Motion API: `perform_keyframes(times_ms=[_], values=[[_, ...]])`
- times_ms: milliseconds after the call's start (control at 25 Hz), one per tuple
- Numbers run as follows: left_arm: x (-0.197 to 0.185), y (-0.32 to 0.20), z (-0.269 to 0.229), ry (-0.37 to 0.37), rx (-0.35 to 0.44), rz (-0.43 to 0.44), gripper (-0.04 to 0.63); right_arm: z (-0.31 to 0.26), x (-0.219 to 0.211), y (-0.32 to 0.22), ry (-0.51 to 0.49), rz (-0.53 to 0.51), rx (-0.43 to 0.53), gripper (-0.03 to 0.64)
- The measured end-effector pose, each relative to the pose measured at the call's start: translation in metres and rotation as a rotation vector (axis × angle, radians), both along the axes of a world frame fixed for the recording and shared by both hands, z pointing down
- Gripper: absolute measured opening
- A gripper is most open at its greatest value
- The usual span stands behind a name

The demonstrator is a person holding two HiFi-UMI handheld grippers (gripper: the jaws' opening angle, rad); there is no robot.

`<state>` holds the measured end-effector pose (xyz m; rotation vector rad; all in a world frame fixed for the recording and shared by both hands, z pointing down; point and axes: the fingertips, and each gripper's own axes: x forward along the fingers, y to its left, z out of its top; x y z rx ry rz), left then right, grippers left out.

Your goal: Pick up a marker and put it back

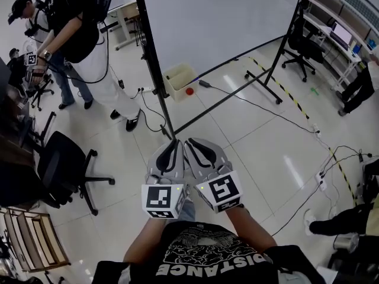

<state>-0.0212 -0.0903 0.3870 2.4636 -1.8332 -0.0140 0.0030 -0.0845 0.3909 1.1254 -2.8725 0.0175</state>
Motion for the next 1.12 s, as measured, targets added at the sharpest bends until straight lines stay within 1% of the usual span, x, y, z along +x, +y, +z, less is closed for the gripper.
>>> perform_keyframes(times_ms=[320,480,600,880,1120], values=[[-0.034,-0.072,-0.004,0.013,-0.017,0.017,0.014,-0.007,-0.031,-0.072,0.015,0.032,0.005,0.005],[-0.046,-0.101,-0.005,0.010,0.003,0.036,0.014,-0.009,-0.043,-0.103,0.018,0.048,0.004,0.006],[-0.057,-0.120,-0.005,0.012,-0.001,0.041,0.014,-0.008,-0.054,-0.123,0.022,0.058,0.002,0.009],[-0.072,-0.151,0.000,0.016,-0.018,0.063,0.014,-0.003,-0.070,-0.159,0.027,0.091,-0.002,0.032],[-0.084,-0.167,0.001,0.019,-0.016,0.077,0.014,-0.001,-0.082,-0.187,0.050,0.112,0.003,0.054]])
